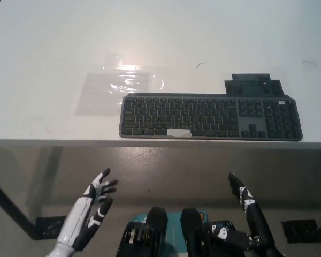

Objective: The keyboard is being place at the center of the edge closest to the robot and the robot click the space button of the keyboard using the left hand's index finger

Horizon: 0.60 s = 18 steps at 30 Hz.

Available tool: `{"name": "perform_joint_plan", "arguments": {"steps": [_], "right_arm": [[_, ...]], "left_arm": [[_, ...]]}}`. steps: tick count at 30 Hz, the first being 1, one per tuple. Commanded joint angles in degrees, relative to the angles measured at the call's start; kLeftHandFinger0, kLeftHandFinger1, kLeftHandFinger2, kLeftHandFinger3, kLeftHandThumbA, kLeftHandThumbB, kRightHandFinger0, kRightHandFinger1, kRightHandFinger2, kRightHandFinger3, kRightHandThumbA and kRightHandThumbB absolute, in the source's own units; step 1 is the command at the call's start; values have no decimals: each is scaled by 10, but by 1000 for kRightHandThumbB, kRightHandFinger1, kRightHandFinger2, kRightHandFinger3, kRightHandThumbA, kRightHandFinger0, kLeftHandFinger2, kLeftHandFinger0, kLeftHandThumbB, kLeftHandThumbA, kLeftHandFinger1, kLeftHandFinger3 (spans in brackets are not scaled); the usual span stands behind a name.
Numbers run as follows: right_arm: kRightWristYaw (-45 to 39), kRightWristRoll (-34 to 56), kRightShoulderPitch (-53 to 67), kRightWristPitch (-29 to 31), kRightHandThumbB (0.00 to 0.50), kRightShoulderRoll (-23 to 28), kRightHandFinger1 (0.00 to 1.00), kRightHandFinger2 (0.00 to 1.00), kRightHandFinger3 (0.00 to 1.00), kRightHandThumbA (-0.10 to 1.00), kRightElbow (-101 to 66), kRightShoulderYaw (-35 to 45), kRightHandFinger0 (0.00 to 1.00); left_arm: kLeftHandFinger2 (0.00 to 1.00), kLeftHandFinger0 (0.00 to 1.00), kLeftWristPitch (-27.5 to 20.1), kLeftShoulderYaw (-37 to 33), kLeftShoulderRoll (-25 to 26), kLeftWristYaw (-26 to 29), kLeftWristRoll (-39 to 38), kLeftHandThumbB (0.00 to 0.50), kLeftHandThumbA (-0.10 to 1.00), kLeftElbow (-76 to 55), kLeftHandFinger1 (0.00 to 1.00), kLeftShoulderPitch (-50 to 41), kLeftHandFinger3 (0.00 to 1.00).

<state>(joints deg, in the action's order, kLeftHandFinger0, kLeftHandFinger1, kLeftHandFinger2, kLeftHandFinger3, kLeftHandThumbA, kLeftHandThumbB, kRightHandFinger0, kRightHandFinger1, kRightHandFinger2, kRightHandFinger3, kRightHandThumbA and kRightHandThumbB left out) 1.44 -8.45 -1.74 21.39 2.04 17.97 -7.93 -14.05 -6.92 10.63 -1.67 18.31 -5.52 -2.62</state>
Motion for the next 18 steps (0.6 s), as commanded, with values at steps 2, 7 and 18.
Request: {"name": "perform_joint_plan", "arguments": {"steps": [2,7,18], "right_arm": [[10,-9,-15,55,335,-5,1000,1000,1000,1000,-9,-2,1000],[10,-11,-17,55,338,-5,1000,1000,1000,1000,-11,-1,1000],[13,-13,-17,55,340,-3,1000,1000,1000,1000,-13,1,1000]], "left_arm": [[0,0,48,-30,17,-49,239,404,1000,-177,0,45,1000],[0,0,73,-52,3,-72,301,384,1000,-183,0,93,1000],[0,0,113,-106,-20,-69,344,423,1000,-64,0,211,1000]]}}
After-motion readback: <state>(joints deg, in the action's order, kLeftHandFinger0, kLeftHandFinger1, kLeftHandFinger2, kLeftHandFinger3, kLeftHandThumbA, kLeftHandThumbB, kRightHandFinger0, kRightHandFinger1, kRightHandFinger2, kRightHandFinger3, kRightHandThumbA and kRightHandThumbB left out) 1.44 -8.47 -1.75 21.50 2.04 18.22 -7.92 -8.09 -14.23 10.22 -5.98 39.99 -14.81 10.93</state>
